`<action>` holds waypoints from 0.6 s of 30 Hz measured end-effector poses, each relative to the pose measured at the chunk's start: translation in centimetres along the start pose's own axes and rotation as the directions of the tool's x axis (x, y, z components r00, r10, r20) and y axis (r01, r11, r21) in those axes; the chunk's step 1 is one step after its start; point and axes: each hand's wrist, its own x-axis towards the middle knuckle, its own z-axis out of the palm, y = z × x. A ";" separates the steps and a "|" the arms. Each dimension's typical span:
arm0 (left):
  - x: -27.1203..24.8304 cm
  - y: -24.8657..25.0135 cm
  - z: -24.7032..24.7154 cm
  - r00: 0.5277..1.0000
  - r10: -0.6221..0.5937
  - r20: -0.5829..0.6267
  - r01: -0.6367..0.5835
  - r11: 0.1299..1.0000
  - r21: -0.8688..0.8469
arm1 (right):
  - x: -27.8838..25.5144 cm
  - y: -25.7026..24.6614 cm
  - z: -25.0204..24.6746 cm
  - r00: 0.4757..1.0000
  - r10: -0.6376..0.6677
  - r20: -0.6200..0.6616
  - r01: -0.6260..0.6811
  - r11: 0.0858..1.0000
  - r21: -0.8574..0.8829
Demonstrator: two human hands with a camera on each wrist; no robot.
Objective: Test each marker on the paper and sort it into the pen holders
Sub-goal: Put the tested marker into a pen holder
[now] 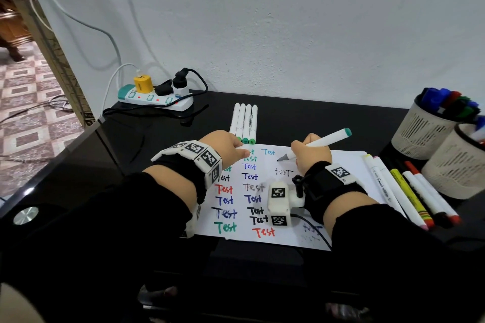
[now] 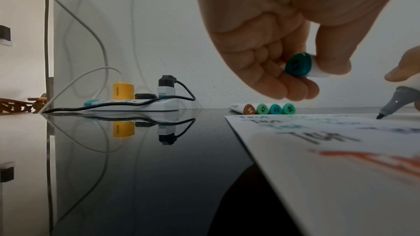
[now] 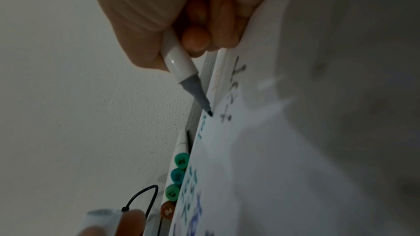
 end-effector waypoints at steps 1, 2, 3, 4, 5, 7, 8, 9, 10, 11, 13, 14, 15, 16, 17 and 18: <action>0.0 0.0 0.0 1.000 0.001 0.000 -0.001 1.000 0.001 | 0.0 0.0 0.0 1.000 0.006 0.000 -0.006 1.000 0.010; 0.0 0.0 0.0 1.000 0.001 0.000 -0.001 1.000 0.002 | 0.0 0.1 0.0 1.000 0.013 0.002 -0.013 1.000 0.019; 0.0 0.0 0.0 1.000 0.002 -0.001 -0.002 1.000 0.001 | -0.1 0.1 0.0 1.000 0.018 0.003 -0.018 1.000 0.024; 0.0 0.0 0.0 1.000 0.002 -0.001 -0.002 1.000 0.000 | -0.2 0.0 0.1 1.000 0.021 0.004 -0.021 1.000 0.023; 0.1 0.0 0.0 1.000 0.002 -0.001 -0.002 1.000 0.000 | -0.2 0.0 0.1 1.000 0.022 0.006 -0.022 1.000 0.015; 0.1 0.0 0.0 1.000 0.002 0.000 -0.002 1.000 0.005 | -0.1 -0.1 0.1 1.000 0.019 0.020 -0.019 1.000 -0.005; 0.2 0.0 0.0 1.000 0.001 -0.001 -0.001 1.000 0.004 | -0.1 -0.1 0.0 0.999 0.023 0.028 -0.022 1.000 -0.008; 0.2 -0.1 0.0 1.000 0.001 -0.001 -0.001 1.000 0.001 | -0.1 -0.2 0.0 0.999 0.028 0.036 -0.028 1.000 -0.005; 0.2 -0.1 0.0 1.000 0.002 0.000 -0.002 1.000 -0.001 | -0.1 -0.2 -0.1 0.998 0.040 0.043 -0.041 0.999 0.004; 0.2 -0.1 0.0 1.000 0.006 0.002 -0.006 1.000 -0.001 | -0.1 -0.2 -0.1 0.997 0.058 0.048 -0.059 0.998 0.028; 0.1 -0.1 0.0 1.000 0.017 0.003 -0.017 1.000 0.000 | -0.1 -0.4 -0.4 0.992 0.110 0.061 -0.117 0.985 0.128; 0.1 -0.2 0.1 1.000 0.022 -0.001 -0.022 1.000 -0.007 | -0.2 -0.6 -0.6 0.987 0.139 0.078 -0.151 0.971 0.187; 0.0 -0.2 0.0 1.000 0.027 -0.008 -0.027 0.999 -0.022 | -0.3 -0.9 -0.8 0.982 0.161 0.100 -0.181 0.955 0.235; -0.1 -0.2 -0.1 0.999 0.030 -0.017 -0.031 0.999 -0.043 | -0.4 -1.2 -1.1 0.977 0.175 0.121 -0.202 0.942 0.268; -0.1 -0.2 -0.2 0.999 0.034 -0.030 -0.036 0.997 -0.065 | -0.3 -1.5 -1.3 0.975 0.176 0.137 -0.210 0.934 0.290; -0.2 -0.2 -0.3 0.998 0.040 -0.042 -0.044 0.996 -0.083 | -0.3 -1.9 -1.4 0.975 0.168 0.148 -0.206 0.929 0.307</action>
